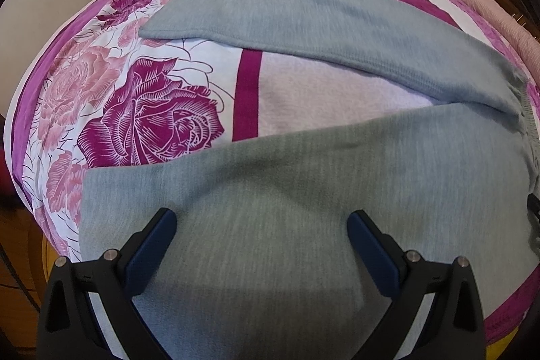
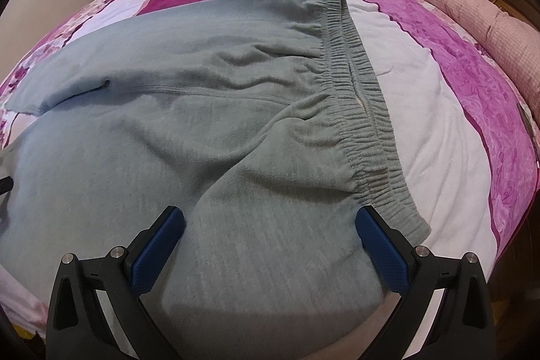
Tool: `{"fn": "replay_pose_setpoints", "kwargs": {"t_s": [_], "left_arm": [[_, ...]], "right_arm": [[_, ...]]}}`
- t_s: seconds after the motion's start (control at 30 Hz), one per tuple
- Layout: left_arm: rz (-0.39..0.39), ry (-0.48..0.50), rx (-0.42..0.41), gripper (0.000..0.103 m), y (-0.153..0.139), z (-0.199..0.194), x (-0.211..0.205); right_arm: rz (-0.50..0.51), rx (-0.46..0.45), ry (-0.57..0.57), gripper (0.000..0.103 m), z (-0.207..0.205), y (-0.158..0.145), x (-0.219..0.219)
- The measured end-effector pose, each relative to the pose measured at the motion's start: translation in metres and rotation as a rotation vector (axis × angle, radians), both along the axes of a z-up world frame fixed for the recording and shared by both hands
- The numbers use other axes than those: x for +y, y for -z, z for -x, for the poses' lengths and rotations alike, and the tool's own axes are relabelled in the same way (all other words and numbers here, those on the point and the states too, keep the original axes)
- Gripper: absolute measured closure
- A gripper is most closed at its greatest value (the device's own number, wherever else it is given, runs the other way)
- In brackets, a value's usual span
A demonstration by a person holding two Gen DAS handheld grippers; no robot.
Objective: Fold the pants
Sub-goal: 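Lower both open grippers toward the pants leg cuff and waistband edge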
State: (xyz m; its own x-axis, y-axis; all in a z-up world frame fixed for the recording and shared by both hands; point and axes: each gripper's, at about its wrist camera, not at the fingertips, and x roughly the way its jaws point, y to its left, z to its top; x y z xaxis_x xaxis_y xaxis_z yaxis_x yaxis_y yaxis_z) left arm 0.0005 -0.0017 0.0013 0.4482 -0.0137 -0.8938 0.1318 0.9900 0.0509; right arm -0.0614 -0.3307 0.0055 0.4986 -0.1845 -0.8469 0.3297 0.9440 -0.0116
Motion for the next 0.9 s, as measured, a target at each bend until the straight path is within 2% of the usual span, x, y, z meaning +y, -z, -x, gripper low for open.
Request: {"fn": "replay_pose_setpoints", "kwargs": {"t_s": [0.43,0.67,0.9], "left_arm": [[0.045,0.057,-0.007,0.0,-0.015,0.017,0.009],[0.104,0.052,-0.002,0.0,-0.03,0.002,0.012],[0.083,0.076,-0.039,0.0,-0.05,-0.025,0.005]], "right_arm": [[-0.036,-0.047,-0.023,0.0,-0.005,-0.022,-0.003],[-0.035,-0.069,-0.044,0.0,-0.019,-0.034,-0.008],[-0.017,-0.094,-0.064,0.0,-0.04,-0.047,-0.016]]}}
